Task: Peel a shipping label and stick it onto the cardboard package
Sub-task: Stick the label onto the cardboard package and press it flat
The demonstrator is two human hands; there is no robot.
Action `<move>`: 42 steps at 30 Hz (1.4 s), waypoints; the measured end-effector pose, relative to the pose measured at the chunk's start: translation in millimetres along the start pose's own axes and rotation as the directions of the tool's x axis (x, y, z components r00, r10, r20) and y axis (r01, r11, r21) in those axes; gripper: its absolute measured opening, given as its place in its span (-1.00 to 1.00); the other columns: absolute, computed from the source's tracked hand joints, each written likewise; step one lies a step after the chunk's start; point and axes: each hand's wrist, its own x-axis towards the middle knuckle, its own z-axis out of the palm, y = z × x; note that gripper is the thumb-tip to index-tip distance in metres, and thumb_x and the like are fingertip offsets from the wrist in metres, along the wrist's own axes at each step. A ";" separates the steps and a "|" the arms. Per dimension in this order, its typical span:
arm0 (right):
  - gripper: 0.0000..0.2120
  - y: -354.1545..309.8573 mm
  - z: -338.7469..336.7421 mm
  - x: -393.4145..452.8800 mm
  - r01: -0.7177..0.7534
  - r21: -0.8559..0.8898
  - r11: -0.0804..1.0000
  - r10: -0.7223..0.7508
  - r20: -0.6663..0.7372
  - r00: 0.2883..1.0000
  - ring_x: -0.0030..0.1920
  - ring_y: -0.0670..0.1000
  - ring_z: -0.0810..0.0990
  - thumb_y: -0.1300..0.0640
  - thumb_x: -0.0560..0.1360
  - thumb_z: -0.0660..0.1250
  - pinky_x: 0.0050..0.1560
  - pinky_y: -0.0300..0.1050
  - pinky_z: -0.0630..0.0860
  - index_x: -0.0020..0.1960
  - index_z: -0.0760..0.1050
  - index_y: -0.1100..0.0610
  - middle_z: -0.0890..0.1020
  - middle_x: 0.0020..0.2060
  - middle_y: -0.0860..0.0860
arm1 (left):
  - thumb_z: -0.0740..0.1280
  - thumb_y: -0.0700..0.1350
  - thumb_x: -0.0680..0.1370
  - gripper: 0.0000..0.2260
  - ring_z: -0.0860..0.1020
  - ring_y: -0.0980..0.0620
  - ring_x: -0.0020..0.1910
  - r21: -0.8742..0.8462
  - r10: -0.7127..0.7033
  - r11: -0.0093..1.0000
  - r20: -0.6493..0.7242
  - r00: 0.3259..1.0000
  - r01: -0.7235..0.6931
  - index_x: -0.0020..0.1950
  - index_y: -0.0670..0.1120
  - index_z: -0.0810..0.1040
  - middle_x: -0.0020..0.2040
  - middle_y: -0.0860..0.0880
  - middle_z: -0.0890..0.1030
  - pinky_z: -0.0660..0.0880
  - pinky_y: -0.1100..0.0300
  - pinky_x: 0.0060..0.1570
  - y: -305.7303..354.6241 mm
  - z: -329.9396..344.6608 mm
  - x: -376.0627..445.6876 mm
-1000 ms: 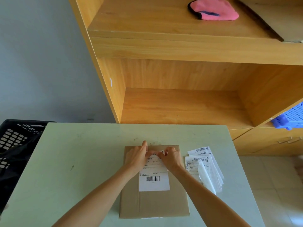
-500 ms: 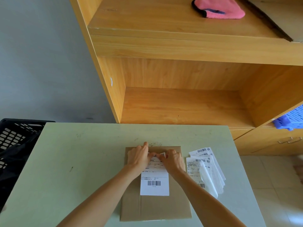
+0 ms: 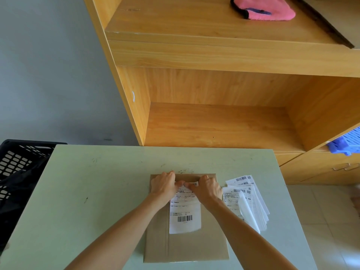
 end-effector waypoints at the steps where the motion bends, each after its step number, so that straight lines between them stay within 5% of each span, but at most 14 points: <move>1: -0.32 0.2 -0.4 0.7 -0.003 0.002 1.000 0.003 0.001 1.000 -0.13 0.11 0.67 -0.46 0.34 0.28 -0.19 -0.08 0.58 -0.02 0.52 0.18 0.60 -0.20 0.06 | 0.22 0.30 0.53 -0.55 0.63 -0.07 -0.20 0.020 -0.006 1.000 0.011 1.000 0.005 -0.05 -0.11 0.50 -0.18 -0.02 0.63 0.52 0.10 -0.29 -0.3 -1.5 0.7; 7: -0.47 3.0 0.3 5.0 -0.007 0.003 1.000 0.007 -0.018 1.000 -0.20 0.07 0.64 -0.34 0.42 0.30 -0.22 -0.13 0.55 -0.05 0.57 0.16 0.65 -0.20 0.06 | 0.18 0.33 0.54 -0.53 0.62 -0.06 -0.36 0.031 -0.003 1.000 0.053 0.999 0.001 -0.22 -0.08 0.37 -0.49 0.04 0.38 0.52 0.11 -0.29 -3.7 -7.7 -0.6; 17: -0.48 15.2 -8.8 7.0 -0.017 -0.077 0.997 0.016 -0.007 1.000 -0.23 -0.01 0.66 -0.42 0.43 0.20 -0.01 -0.13 0.52 -0.24 0.39 0.07 0.69 -0.29 -0.02 | 0.15 0.34 0.54 -0.51 0.47 -0.05 -0.36 0.149 0.001 0.989 0.013 1.000 -0.003 -0.24 -0.08 0.40 -0.43 0.04 0.40 0.33 0.16 -0.33 -26.2 -18.1 -2.1; 20: -0.44 23.3 -13.8 6.7 -0.043 -0.088 0.995 0.043 -0.002 0.999 -0.23 -0.02 0.68 -0.38 0.47 0.16 -0.09 -0.16 0.47 -0.13 0.52 0.13 0.71 -0.33 -0.01 | 0.14 0.32 0.55 -0.52 0.49 -0.06 -0.37 0.126 0.011 0.992 -0.012 1.000 -0.009 -0.27 -0.07 0.40 -0.41 0.03 0.43 0.33 0.16 -0.35 -29.1 -18.2 -4.1; 25: -0.43 21.4 -15.1 -2.5 -0.001 -0.071 0.997 0.003 0.025 1.000 -0.23 0.00 0.69 -0.42 0.48 0.08 -0.01 -0.13 0.51 -0.19 0.41 0.11 0.72 -0.32 0.01 | 0.25 0.28 0.52 -0.56 0.47 -0.01 -0.52 0.069 0.112 0.993 -0.279 0.954 -0.097 -0.35 -0.04 0.38 -0.49 0.04 0.48 0.28 0.22 -0.51 -31.3 -6.2 -12.7; 31: -0.48 9.2 -5.4 -16.3 0.067 0.038 0.997 -0.062 -0.119 0.991 -0.20 0.07 0.62 -0.41 0.44 0.18 -0.11 -0.06 0.46 -0.22 0.45 0.06 0.59 -0.27 0.00 | 0.08 0.21 0.62 -0.64 0.50 -0.03 0.03 0.066 0.199 0.980 -0.448 0.872 -0.190 0.11 -0.04 0.45 0.03 -0.01 0.53 0.43 0.07 0.04 -10.1 15.4 -26.6; 35: -0.55 14.4 14.6 -27.4 0.223 0.043 0.974 -0.188 -0.394 0.900 0.15 0.06 0.50 -0.33 0.46 0.22 0.09 0.01 0.43 0.11 0.37 0.00 0.52 0.08 -0.04 | 0.00 0.21 0.64 -0.48 0.35 -0.11 0.43 0.024 0.186 0.982 -0.356 0.916 -0.190 0.44 -0.10 0.32 0.40 -0.08 0.41 0.35 -0.07 0.36 -1.2 37.6 -37.3; 38: -0.31 20.8 30.4 -31.7 0.171 0.095 0.981 -0.134 -0.310 0.941 0.53 0.13 0.14 -0.34 0.48 0.18 0.45 0.16 0.13 0.46 0.18 0.01 0.22 0.51 0.04 | 0.01 0.22 0.64 -0.42 0.22 -0.09 0.52 0.002 0.158 0.986 -0.307 0.938 -0.165 0.54 -0.11 0.19 0.51 -0.07 0.30 0.21 -0.09 0.47 -4.0 52.1 -41.6; 42: -0.21 25.7 38.1 -32.3 0.163 0.171 0.972 -0.126 -0.212 0.969 0.58 0.11 -0.10 -0.40 0.47 0.06 0.52 0.18 0.02 0.56 -0.03 -0.03 -0.05 0.59 0.00 | -0.01 0.22 0.64 -0.40 0.17 -0.08 0.54 -0.018 0.181 0.980 -0.309 0.934 -0.196 0.56 -0.12 0.16 0.55 -0.07 0.25 0.19 -0.07 0.48 -7.3 56.0 -44.3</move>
